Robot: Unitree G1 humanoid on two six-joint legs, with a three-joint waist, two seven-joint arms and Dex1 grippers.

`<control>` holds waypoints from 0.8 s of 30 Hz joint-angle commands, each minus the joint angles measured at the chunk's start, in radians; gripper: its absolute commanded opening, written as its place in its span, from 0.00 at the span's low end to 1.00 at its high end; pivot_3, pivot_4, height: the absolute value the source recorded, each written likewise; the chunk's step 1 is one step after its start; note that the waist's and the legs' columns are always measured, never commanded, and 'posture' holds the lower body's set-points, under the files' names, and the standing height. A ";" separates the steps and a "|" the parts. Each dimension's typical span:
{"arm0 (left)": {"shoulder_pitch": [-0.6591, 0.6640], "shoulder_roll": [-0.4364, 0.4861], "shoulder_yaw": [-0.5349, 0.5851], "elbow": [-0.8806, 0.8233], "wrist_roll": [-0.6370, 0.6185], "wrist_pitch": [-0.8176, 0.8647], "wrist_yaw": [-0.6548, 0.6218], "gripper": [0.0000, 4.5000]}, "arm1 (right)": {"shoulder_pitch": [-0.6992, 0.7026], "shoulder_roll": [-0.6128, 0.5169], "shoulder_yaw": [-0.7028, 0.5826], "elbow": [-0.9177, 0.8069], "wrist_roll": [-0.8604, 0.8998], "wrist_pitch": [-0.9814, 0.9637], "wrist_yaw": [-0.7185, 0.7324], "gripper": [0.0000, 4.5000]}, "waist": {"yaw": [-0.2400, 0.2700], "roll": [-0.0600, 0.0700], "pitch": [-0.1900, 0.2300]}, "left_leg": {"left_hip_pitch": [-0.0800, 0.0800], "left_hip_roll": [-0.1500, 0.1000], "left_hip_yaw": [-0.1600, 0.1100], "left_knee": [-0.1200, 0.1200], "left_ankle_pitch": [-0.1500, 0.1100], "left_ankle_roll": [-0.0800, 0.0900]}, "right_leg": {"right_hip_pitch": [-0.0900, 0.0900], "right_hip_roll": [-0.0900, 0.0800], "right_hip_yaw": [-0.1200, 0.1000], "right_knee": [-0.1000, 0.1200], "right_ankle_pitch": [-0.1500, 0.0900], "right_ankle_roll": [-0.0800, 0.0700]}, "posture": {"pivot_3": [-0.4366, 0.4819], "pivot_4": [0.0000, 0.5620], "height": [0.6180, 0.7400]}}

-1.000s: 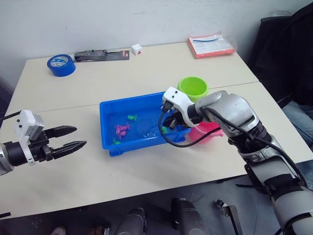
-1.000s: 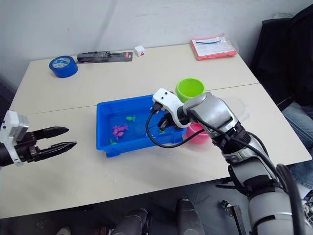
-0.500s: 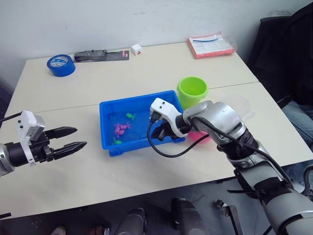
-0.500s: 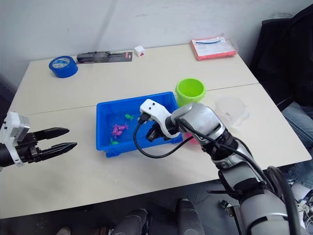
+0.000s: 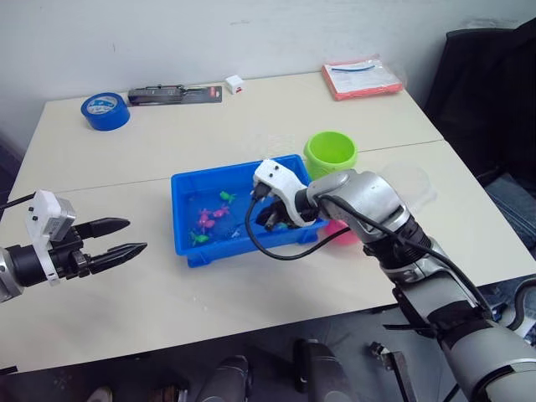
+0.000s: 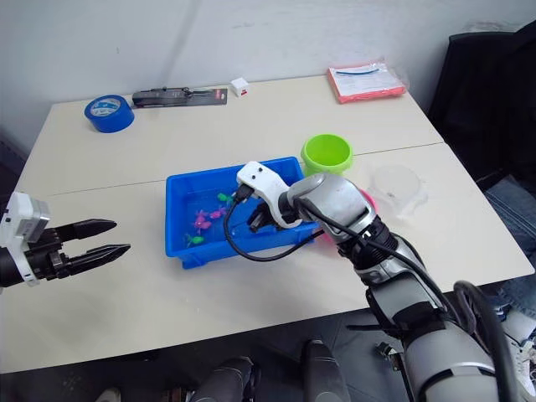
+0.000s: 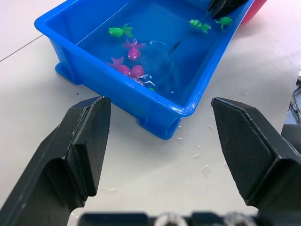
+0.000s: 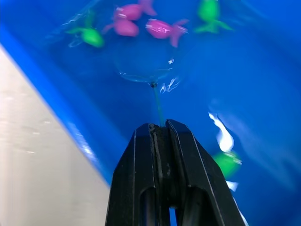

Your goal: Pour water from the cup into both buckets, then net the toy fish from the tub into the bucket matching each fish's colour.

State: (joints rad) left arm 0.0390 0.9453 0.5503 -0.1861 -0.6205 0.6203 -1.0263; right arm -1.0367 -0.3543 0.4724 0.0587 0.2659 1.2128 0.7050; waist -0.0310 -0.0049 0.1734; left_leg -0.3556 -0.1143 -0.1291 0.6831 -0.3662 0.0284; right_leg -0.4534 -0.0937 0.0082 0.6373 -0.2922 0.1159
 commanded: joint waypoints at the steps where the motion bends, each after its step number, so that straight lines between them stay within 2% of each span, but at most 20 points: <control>1: -0.022 0.005 0.012 -0.010 -0.007 -0.020 0.004 0.82 | -0.008 -0.013 -0.013 -0.018 -0.016 -0.027 -0.004 0.18 | -0.001 0.000 0.000 | 0.000 0.000 0.000 0.000 0.000 0.000 | 0.000 0.000 0.000 0.000 0.000 0.000 | 0.48 0.27 1.00; 10: -0.054 0.004 -0.016 0.009 0.000 -0.032 0.005 0.82 | 0.001 -0.028 -0.012 -0.021 -0.020 -0.018 0.002 0.18 | -0.001 0.000 0.000 | 0.000 0.000 0.001 0.000 0.000 0.000 | -0.001 0.000 0.000 0.000 0.000 0.000 | 0.48 0.27 1.00; 19: -0.050 0.003 -0.014 0.006 -0.003 -0.030 0.006 0.82 | -0.003 0.027 -0.094 -0.006 0.007 -0.001 -0.021 0.18 | 0.000 0.000 0.000 | 0.000 0.000 0.001 0.000 0.000 0.000 | 0.000 0.000 0.000 0.000 0.000 0.000 | 0.48 0.27 1.00; 24: -0.051 0.002 -0.018 0.007 -0.004 -0.031 0.005 0.82 | -0.010 0.006 -0.109 -0.058 0.018 0.023 -0.020 0.18 | 0.000 0.000 0.000 | 0.000 0.000 0.001 -0.001 0.000 0.000 | -0.001 0.000 0.000 0.000 0.000 0.000 | 0.48 0.27 1.00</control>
State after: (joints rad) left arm -0.0087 0.9453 0.5259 -0.1791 -0.6201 0.5999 -1.0191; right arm -1.0312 -0.3398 0.3948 0.0597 0.2685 1.2284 0.6844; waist -0.0313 -0.0048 0.1735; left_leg -0.3556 -0.1143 -0.1283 0.6825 -0.3662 0.0284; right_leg -0.4540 -0.0936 0.0083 0.6373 -0.2922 0.1158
